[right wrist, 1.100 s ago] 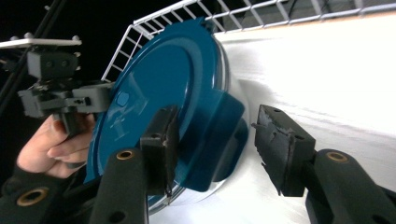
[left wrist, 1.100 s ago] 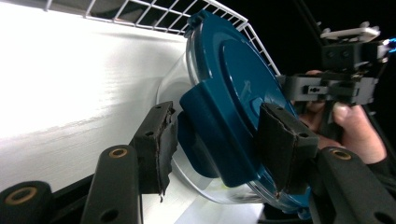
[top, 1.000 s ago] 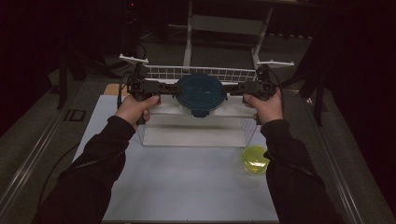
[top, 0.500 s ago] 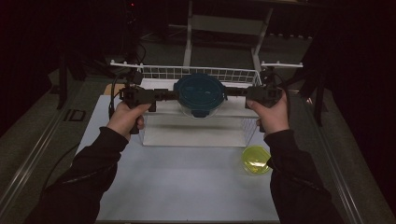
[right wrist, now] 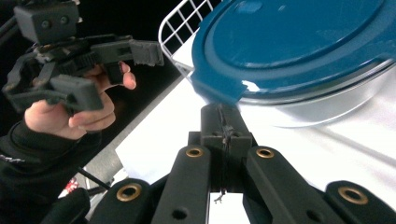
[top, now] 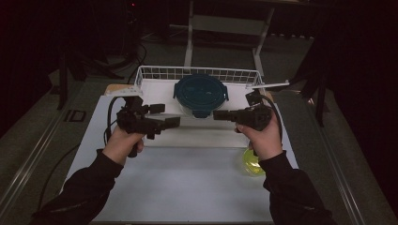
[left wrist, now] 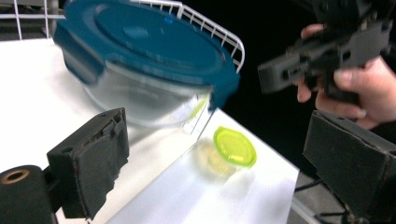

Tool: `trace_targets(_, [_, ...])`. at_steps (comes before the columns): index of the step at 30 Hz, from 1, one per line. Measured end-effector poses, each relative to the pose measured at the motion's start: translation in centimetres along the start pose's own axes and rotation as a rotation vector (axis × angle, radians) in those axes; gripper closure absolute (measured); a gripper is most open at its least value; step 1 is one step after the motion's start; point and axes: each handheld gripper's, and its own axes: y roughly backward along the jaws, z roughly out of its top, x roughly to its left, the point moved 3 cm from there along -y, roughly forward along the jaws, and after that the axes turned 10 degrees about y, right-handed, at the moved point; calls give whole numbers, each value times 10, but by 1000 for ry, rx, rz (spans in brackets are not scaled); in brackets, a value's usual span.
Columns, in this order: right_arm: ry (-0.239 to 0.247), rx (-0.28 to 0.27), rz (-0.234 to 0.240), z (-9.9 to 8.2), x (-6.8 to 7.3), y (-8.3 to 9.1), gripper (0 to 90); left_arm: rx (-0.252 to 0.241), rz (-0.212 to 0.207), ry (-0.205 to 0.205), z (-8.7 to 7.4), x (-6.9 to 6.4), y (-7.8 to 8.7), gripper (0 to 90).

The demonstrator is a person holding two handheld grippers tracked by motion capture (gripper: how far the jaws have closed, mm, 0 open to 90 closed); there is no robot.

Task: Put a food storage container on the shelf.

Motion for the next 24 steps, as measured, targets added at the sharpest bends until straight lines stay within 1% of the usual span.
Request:
trace_targets(3, [12,12,-6,-4,3,-6,900,-15,34,-38,-17,-2,3,41])
trace_targets(4, [14,15,-3,-6,4,-9,900,-20,38,-42,-22,-2,4,27])
trace_targets(7, [20,14,0,-7,6,-14,900,-25,38,-40,-38,-2,7,10])
trace_targets(9, [22,15,-3,-7,7,-17,900,-33,49,-28,-49,0,8,0])
trace_targets(10, [19,16,-1,-6,7,-19,900,-39,44,-13,-55,1,9,0])
trace_targets(11, [18,13,-2,-6,7,-21,900,-43,44,-11,-61,2,9,0])
trace_targets(12, [14,14,-8,-6,6,-22,900,-44,49,-13,-67,3,9,0])
trace_targets(14, [9,20,-10,-6,5,-25,900,-24,61,-21,-83,5,8,0])
trace_targets(15, [12,27,-18,-6,3,-27,900,-20,68,-23,-88,5,7,0])
trace_targets(17, [2,34,-16,-6,1,-30,900,-6,82,-35,-101,4,6,0])
trace_targets(18, [-6,33,-6,-6,0,-31,900,-11,86,-43,-107,3,6,0])
trace_targets(20, [-2,32,-21,-5,-1,-32,900,-9,104,-64,-119,1,5,0])
trace_targets(21, [-6,28,-21,-4,-2,-32,900,-15,103,-69,-123,-1,5,0])
trace_targets(23, [-16,23,-12,-2,-4,-33,900,-28,110,-76,-132,-2,3,0])
trace_targets(24, [-15,21,-15,-1,-4,-34,900,-30,112,-73,-137,-2,2,0])
